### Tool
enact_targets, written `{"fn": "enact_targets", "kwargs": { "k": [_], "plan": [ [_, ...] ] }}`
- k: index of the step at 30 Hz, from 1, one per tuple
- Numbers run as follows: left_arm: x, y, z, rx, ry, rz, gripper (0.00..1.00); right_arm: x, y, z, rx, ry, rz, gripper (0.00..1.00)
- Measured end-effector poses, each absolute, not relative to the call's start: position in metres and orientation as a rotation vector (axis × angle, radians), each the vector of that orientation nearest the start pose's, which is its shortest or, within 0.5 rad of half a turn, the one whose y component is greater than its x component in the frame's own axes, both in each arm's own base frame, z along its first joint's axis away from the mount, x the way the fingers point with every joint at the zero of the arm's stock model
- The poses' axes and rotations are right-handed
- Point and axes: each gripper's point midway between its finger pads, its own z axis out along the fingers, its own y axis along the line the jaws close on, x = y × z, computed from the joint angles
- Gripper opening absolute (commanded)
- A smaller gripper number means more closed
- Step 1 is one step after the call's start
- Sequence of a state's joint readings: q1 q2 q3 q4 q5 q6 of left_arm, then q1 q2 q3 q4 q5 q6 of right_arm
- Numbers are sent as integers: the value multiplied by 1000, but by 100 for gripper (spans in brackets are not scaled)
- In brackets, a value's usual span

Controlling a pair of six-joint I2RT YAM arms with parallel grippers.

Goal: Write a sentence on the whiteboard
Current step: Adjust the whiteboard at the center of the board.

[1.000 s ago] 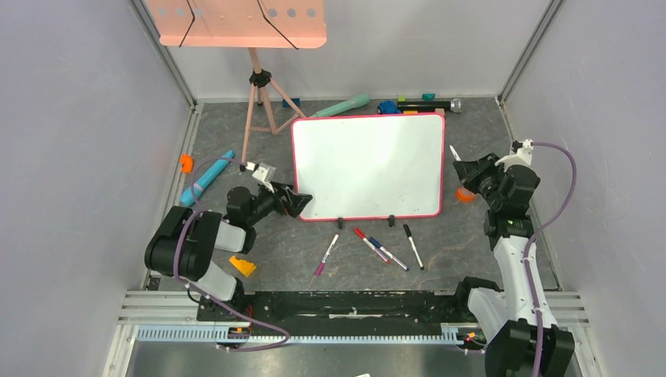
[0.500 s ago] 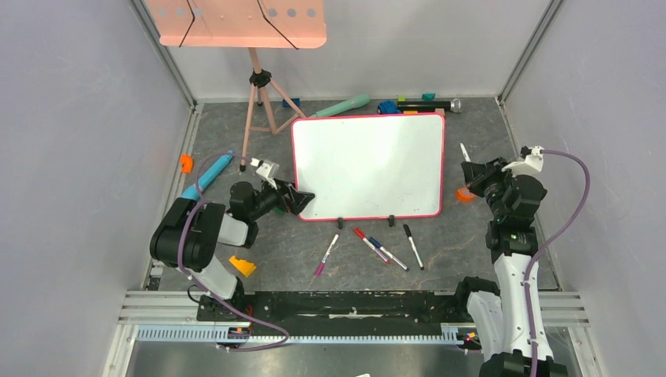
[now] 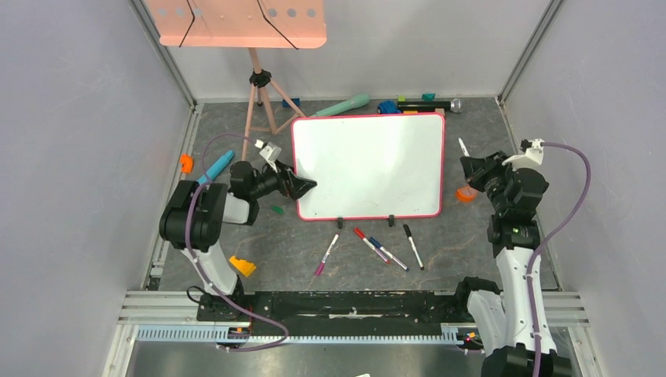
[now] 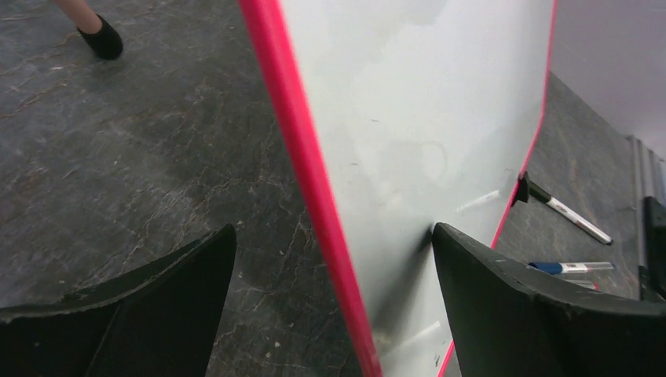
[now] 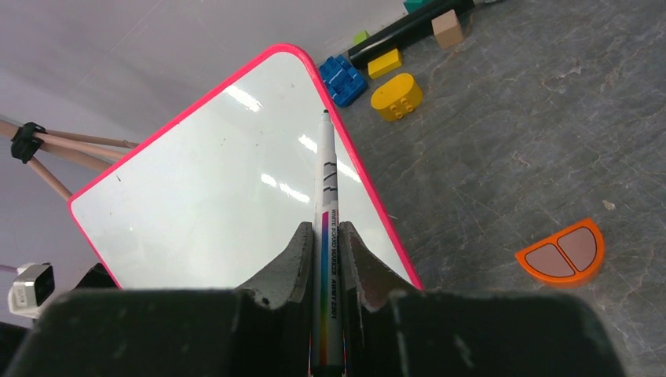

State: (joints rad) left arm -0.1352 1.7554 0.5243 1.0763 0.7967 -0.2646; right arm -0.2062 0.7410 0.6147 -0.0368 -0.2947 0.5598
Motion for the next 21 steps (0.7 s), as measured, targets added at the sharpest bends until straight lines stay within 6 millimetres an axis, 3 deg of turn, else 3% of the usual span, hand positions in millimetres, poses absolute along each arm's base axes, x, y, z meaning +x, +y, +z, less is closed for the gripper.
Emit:
{"fn": "enact_targets", "kwargs": {
  "k": [9, 14, 18, 21],
  "plan": [
    [362, -173, 93, 456, 1651, -1231, 100, 317, 18, 265, 393, 1677, 546, 0],
    [364, -179, 100, 457, 1639, -1327, 100, 318, 22, 267, 381, 1676, 555, 0],
    [380, -187, 100, 453, 1662, -1457, 100, 318, 25, 269, 370, 1671, 561, 0],
    [378, -189, 104, 462, 1680, -1527, 100, 319, 26, 271, 362, 1665, 564, 0]
  ]
}}
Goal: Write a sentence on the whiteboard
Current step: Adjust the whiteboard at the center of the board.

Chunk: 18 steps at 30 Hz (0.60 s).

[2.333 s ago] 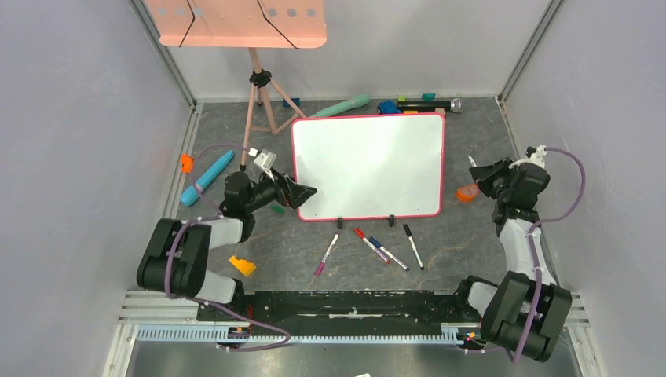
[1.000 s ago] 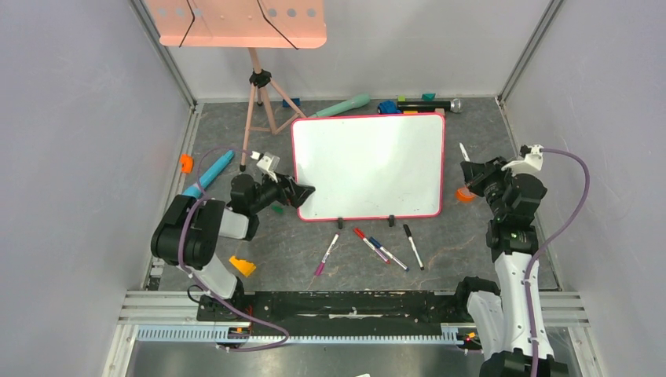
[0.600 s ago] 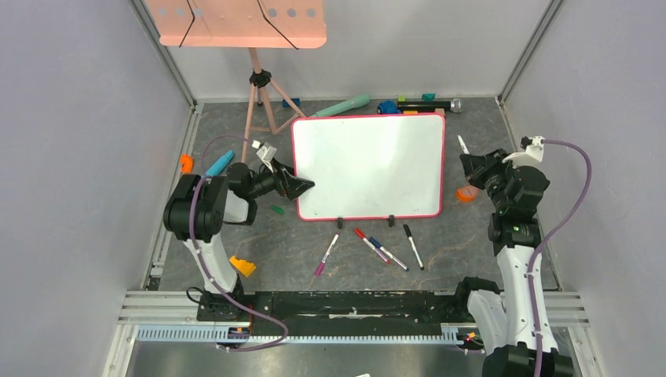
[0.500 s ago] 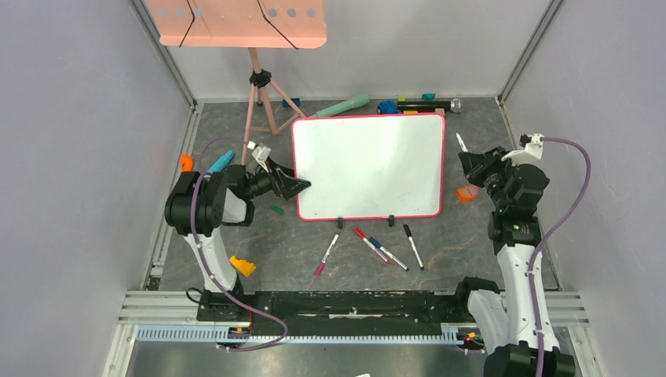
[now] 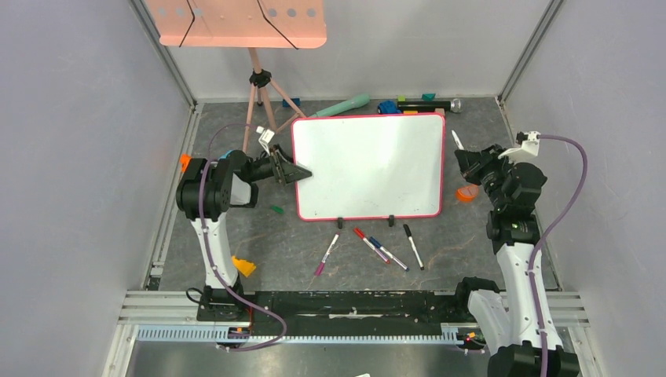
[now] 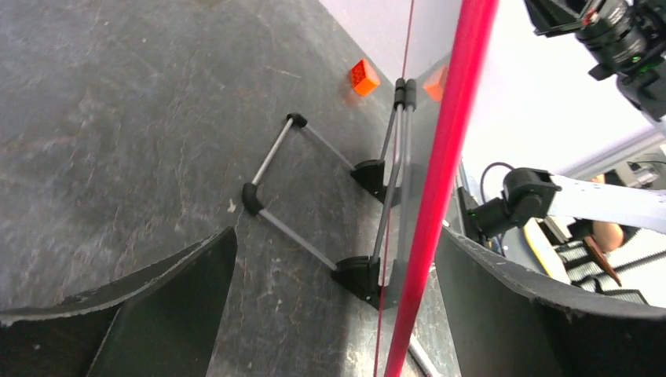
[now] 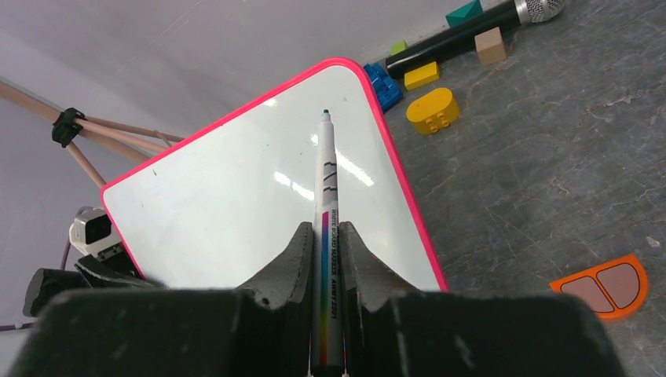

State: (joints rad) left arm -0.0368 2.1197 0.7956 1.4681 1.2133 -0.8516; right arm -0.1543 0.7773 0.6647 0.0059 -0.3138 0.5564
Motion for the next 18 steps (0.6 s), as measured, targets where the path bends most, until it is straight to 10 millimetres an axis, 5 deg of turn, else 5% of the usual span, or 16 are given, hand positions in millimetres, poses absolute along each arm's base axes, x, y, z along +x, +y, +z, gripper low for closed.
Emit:
{"fn": "enact_targets", "kwargs": {
  "k": [4, 18],
  "plan": [
    [386, -192, 112, 486, 1683, -1593, 100, 320, 29, 271, 356, 1666, 569, 0],
    [387, -196, 93, 498, 1720, -1645, 100, 324, 30, 273, 343, 1668, 554, 0]
  ]
}}
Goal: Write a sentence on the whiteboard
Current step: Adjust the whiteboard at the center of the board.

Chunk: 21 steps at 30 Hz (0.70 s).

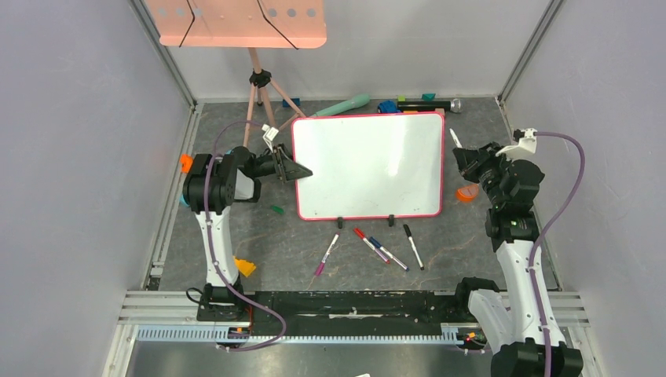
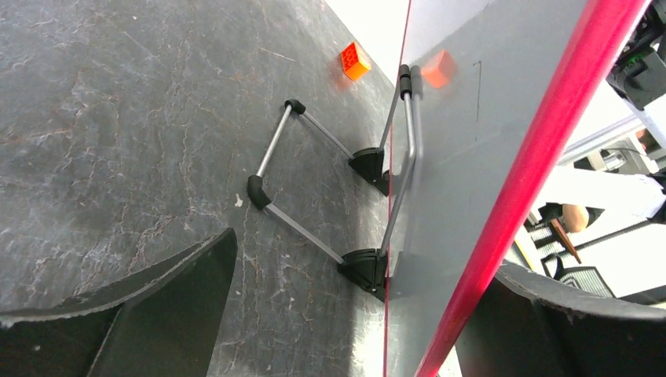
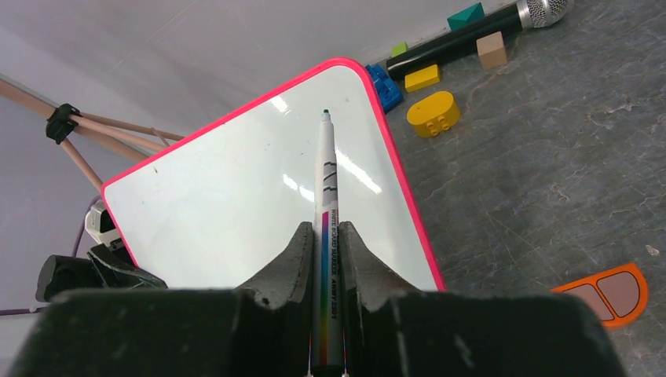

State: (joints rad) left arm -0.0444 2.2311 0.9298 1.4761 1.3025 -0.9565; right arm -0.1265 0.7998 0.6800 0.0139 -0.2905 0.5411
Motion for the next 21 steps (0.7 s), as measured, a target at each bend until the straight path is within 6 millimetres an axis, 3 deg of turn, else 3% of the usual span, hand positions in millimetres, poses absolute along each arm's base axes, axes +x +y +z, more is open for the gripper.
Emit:
{"fn": "enact_targets", "kwargs": {
  "k": [11, 21],
  "plan": [
    [402, -199, 94, 563, 1679, -1636, 100, 324, 31, 273, 327, 1669, 546, 0],
    [413, -214, 93, 591, 1680, -1691, 100, 326, 32, 273, 320, 1677, 542, 0]
  ]
}}
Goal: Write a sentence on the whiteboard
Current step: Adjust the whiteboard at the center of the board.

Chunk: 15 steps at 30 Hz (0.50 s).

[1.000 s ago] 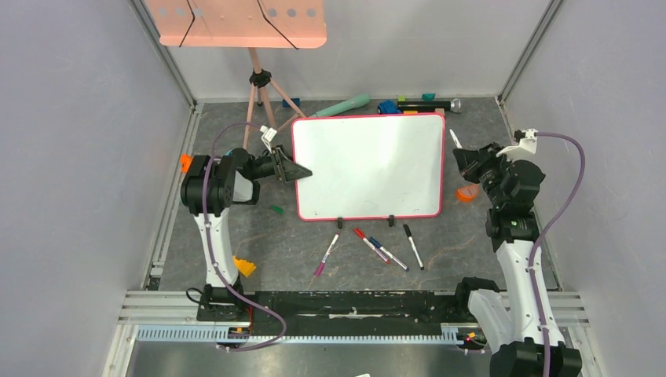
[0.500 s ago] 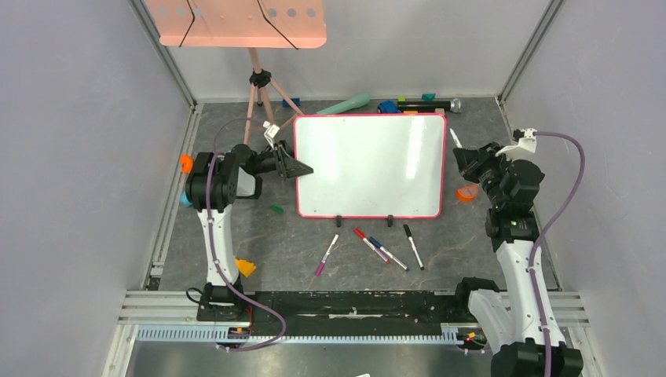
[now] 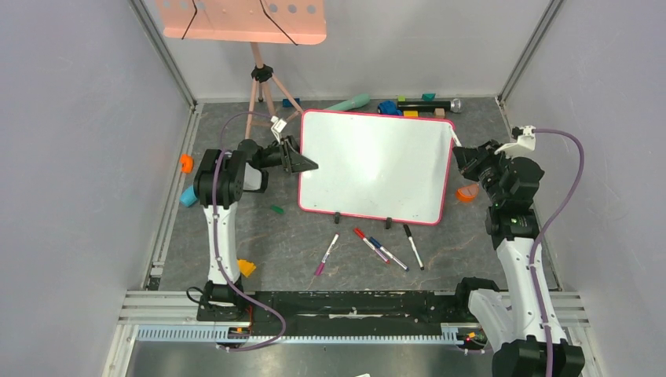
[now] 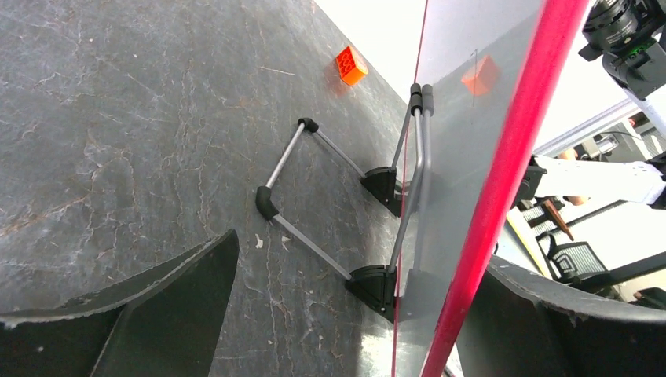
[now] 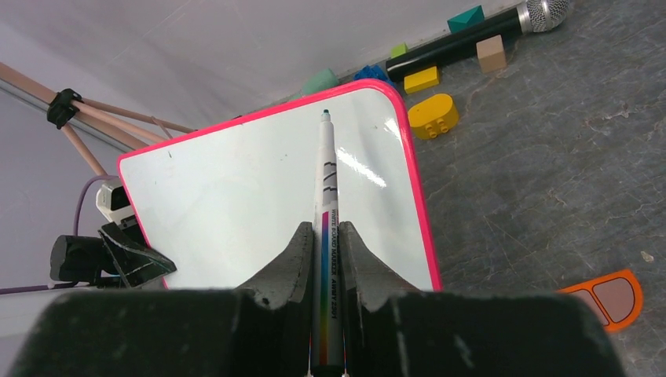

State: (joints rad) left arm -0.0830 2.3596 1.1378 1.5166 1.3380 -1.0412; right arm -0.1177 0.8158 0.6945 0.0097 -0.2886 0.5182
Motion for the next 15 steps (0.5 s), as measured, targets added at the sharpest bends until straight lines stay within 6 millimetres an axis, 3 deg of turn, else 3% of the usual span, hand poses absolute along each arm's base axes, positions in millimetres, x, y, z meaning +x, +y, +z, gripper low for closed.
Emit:
{"fn": "enact_targets", "kwargs": {
  "k": [9, 15],
  "plan": [
    [410, -211, 89, 525, 1711, -1708, 100, 327, 33, 283, 302, 1663, 540, 0],
    [398, -209, 85, 476, 1746, -1724, 100, 327, 35, 283, 300, 1666, 544, 0]
  ]
}}
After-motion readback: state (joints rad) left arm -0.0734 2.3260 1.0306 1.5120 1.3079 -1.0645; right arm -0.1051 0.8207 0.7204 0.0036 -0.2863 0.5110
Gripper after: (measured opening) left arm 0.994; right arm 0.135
